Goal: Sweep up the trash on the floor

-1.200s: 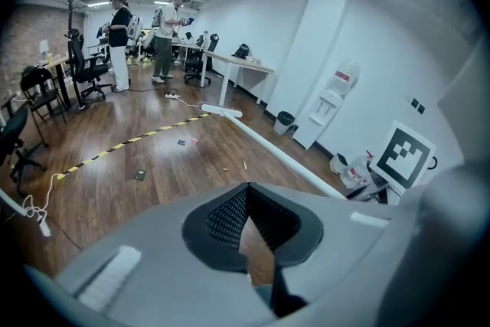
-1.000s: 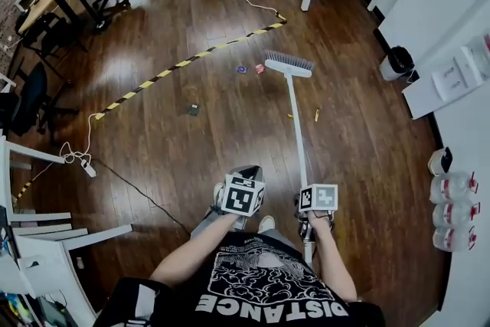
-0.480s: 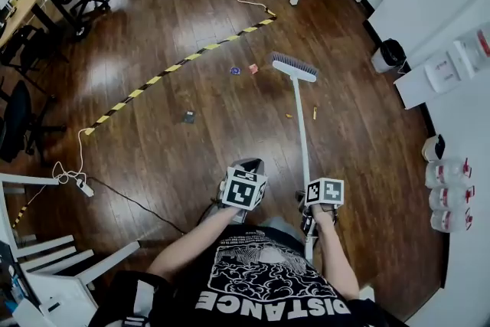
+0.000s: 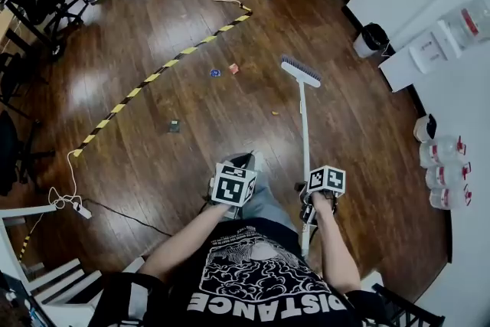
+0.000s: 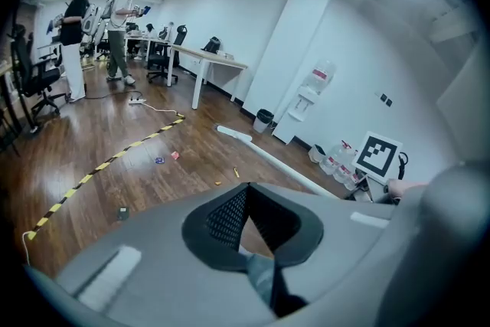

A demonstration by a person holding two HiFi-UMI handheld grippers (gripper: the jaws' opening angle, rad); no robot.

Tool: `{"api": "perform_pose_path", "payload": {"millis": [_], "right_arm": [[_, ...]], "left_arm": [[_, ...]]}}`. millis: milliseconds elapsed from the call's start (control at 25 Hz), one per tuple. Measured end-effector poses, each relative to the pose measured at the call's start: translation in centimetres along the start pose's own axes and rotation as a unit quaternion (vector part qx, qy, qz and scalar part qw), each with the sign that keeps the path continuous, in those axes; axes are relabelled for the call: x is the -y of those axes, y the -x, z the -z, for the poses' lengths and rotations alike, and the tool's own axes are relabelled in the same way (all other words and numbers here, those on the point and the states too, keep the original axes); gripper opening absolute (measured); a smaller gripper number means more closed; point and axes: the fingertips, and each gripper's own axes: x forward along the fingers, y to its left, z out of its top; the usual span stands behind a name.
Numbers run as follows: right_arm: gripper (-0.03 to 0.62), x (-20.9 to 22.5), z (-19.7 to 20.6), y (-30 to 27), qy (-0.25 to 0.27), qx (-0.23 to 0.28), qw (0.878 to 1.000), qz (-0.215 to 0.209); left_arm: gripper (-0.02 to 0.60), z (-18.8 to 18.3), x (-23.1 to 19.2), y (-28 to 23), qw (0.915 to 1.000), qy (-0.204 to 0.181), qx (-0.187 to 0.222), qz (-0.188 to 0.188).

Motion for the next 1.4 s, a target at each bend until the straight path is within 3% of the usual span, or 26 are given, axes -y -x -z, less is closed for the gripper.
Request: {"api": "perform_pose_path", "payload": {"millis": [160,280,640,920,1200,1400], "right_arm": [[0.0,2.0,-4.5,-1.7,-0.063,0.002,0.998,-0.023],[0.0,3.6,-8.5,-2.8,-0.111,-0.001,0.993,-0.041],[0.0,8.1,-18.1,-5.5,-0.197,-0.035,0.979,-0.045],[0.0,10.2,-22.1,-8.6,-0.241,-0.061,0.967,-0.057],[0.0,10.1,-24.0,-11.2,-0.269,-0.074,0.958,-0.067],[0.0,8.7,-24.5,-12.8,-0.329,-0.089,0.934,-0.105]], "left_arm": [[0.006,-3.3,0.2,-3.0,0.9991,-0.032,0.02,0.021],[0.006,-6.2,0.2,-6.0,0.9984,-0.025,0.032,0.041],[0.006,-12.5,0.1,-16.3,0.997,-0.051,-0.045,0.035],[0.006,-14.2,0.4,-20.5,0.9942,-0.066,-0.08,0.029],[0.006,-14.1,-1.6,-21.4,0.993,-0.059,-0.102,0.007],[0.006,-14.0,-3.2,-20.8,0.9945,-0.038,-0.098,-0.006]]}}
